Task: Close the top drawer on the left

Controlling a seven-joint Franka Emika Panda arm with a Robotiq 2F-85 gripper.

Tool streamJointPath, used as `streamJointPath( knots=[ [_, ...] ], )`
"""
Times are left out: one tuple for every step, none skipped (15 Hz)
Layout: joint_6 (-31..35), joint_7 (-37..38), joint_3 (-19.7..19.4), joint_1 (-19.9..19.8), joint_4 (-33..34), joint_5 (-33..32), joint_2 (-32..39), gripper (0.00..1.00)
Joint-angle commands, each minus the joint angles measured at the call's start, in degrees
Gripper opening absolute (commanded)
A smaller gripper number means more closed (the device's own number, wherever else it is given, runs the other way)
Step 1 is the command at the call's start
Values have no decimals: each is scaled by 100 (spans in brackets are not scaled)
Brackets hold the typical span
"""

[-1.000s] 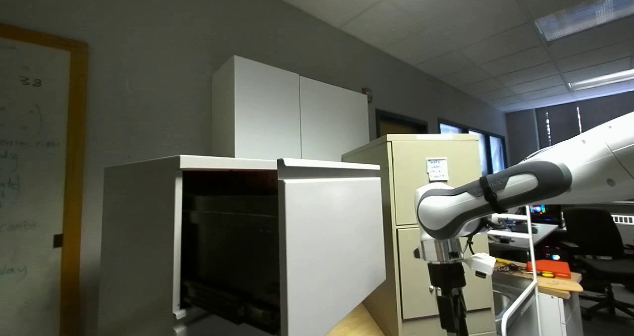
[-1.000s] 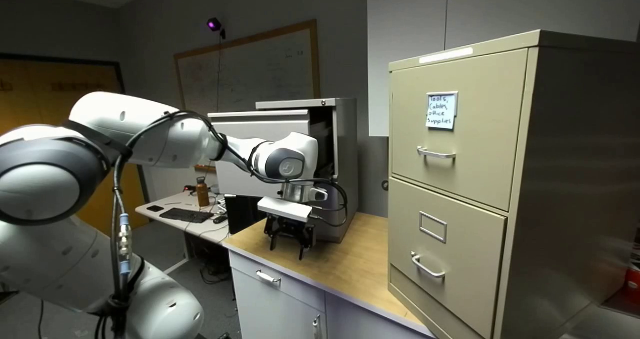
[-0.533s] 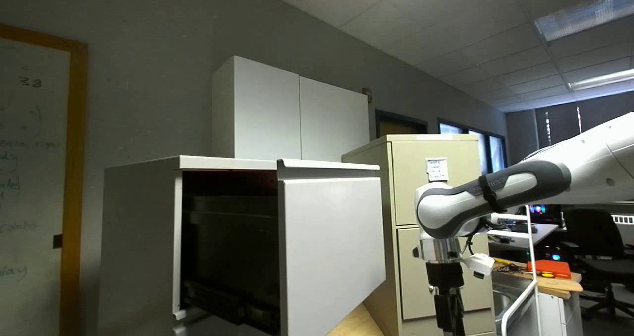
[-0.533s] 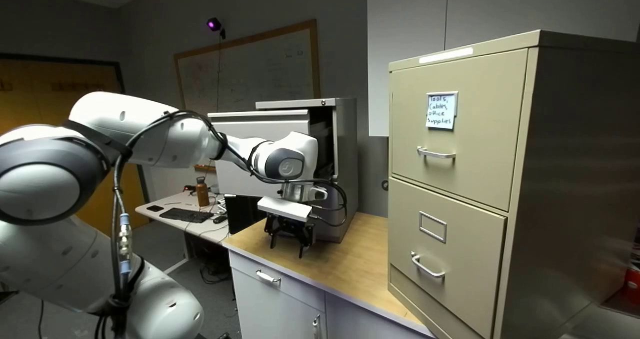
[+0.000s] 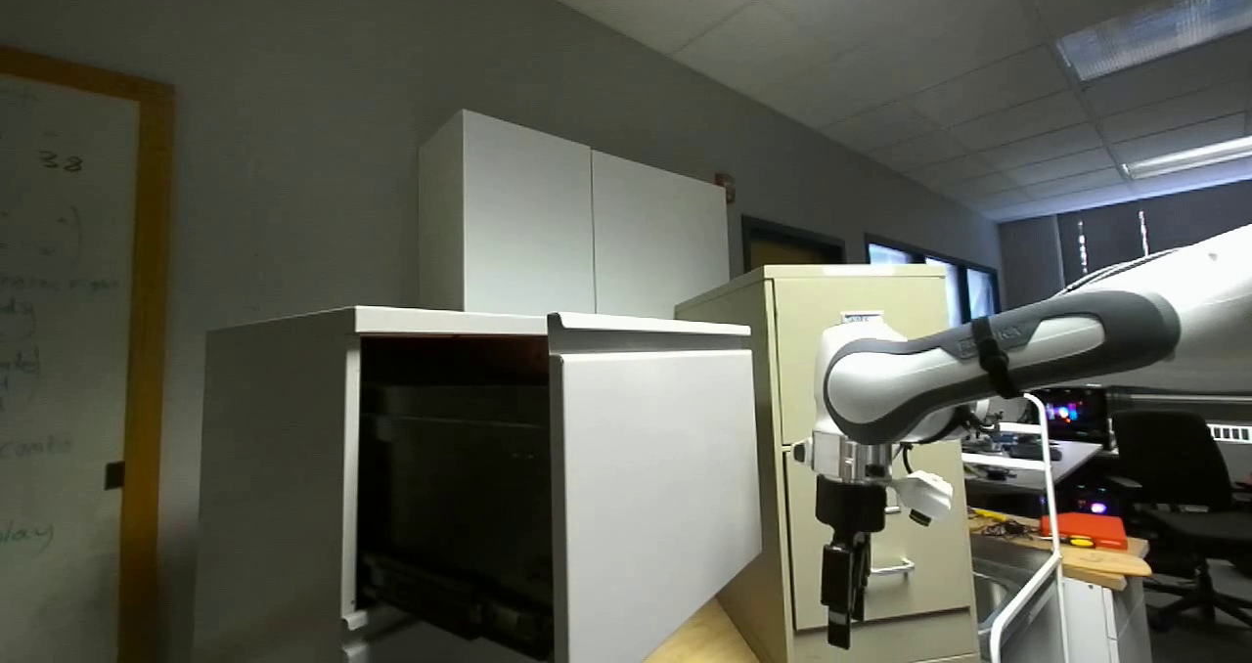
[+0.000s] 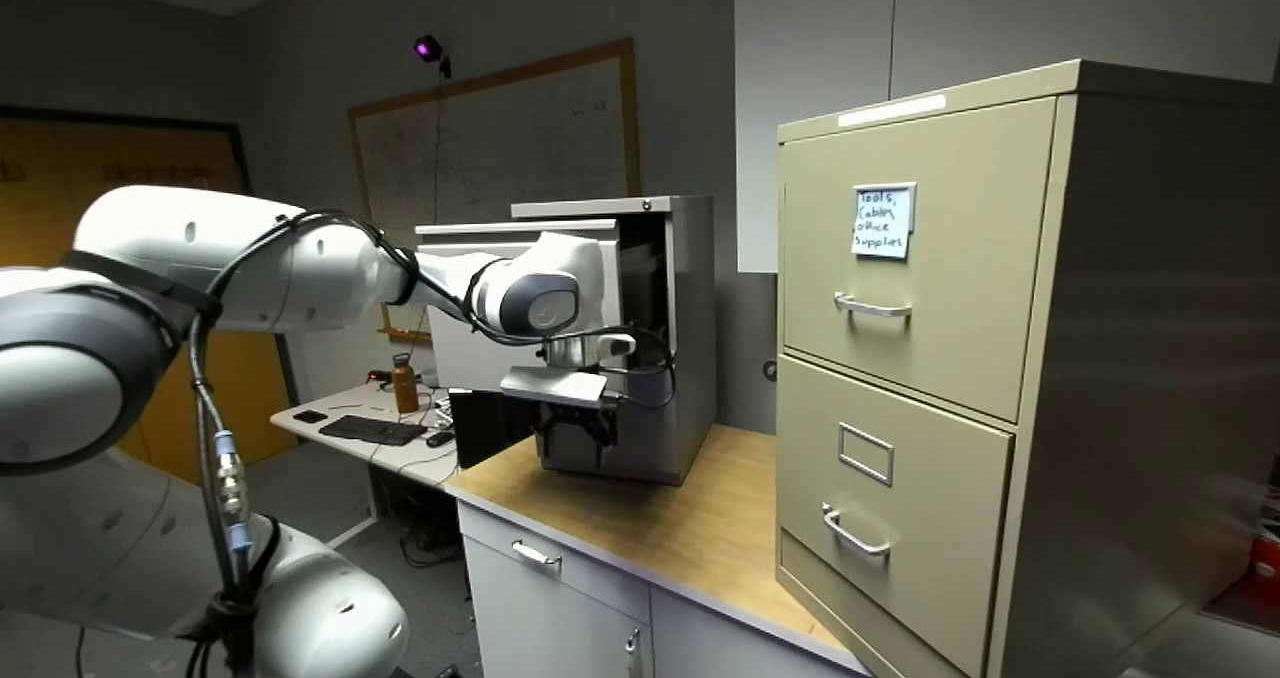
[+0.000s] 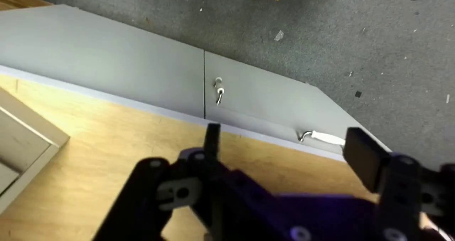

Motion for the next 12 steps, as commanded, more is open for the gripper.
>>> streamJointPath(
  knots=[
    [146,142,157,143,-10,150,-734,60],
    [196,138,168,197,-6,206,-898,50],
    [254,127,158,261,0,301,-1090,43],
    [382,152,159,313,-15,391,-1277,36],
    [515,162,158,366,-28,461,-1439,27],
    [722,192,168,408,-59,532,-1594,21],
    [925,226,166,459,-75,617,-1722,12],
    [1175,345,200,473,-98,684,-1823,5],
    [1424,431,207,517,-107,772,-1896,3],
    [1717,538,225,558,-108,848,-1931,0],
    [2033,613,230,618,-116,919,-1959,0],
    [2271,661,229,693,-73,976,-1925,0]
  ],
)
